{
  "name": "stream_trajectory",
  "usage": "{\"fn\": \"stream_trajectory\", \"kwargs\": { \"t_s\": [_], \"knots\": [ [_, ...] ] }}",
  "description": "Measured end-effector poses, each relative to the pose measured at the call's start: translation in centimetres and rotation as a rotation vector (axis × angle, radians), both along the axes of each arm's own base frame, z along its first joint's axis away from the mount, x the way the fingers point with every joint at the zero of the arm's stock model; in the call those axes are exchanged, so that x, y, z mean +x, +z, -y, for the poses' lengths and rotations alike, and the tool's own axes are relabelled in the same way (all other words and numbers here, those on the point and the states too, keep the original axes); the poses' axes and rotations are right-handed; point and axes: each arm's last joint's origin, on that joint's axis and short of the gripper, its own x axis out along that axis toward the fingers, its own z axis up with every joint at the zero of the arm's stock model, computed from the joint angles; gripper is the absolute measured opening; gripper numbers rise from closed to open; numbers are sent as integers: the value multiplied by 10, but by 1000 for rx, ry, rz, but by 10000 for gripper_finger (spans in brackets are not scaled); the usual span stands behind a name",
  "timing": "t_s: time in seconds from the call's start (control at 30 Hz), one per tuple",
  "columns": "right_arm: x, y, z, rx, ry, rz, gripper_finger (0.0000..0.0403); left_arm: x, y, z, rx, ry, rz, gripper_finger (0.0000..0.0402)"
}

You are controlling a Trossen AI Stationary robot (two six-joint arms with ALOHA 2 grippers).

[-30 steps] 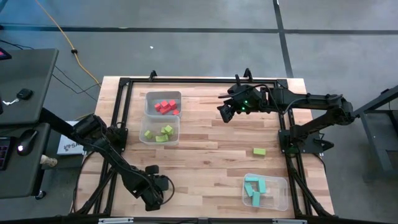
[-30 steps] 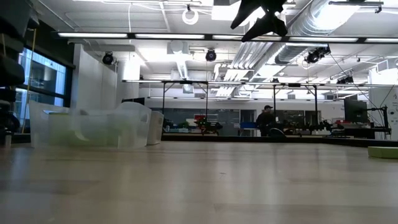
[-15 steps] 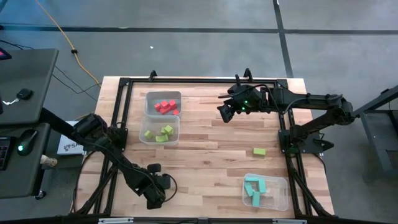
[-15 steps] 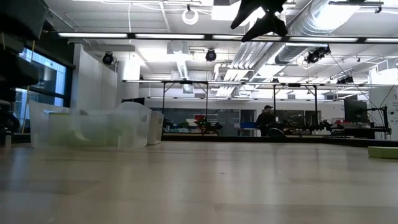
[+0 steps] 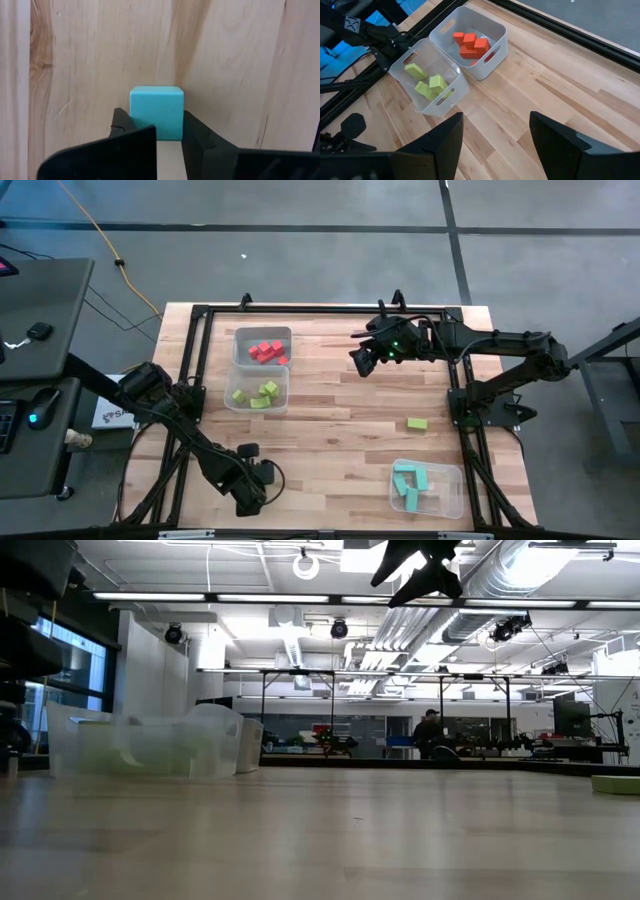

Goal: Sort & place blocks by color
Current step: Put the blue block into the bottom transparent bin

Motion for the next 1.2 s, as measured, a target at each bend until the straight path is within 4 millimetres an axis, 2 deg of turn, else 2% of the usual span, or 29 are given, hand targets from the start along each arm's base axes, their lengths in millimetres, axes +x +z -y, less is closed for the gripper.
{"fn": "stream_trajectory", "kwargs": {
  "t_s": [0.6, 0.93, 1.2],
  "knots": [
    [1, 0, -9, 146, 104, 23, 218, 5, 3, 0, -48, -22, 28, 8],
    [3, 0, -41, 187, 193, 32, 218, 17, 8, -12, -54, -45, 69, 8],
    [1, 1, -71, 214, 233, 37, 218, 35, 21, -18, -59, -101, 141, 7]
  ]
}}
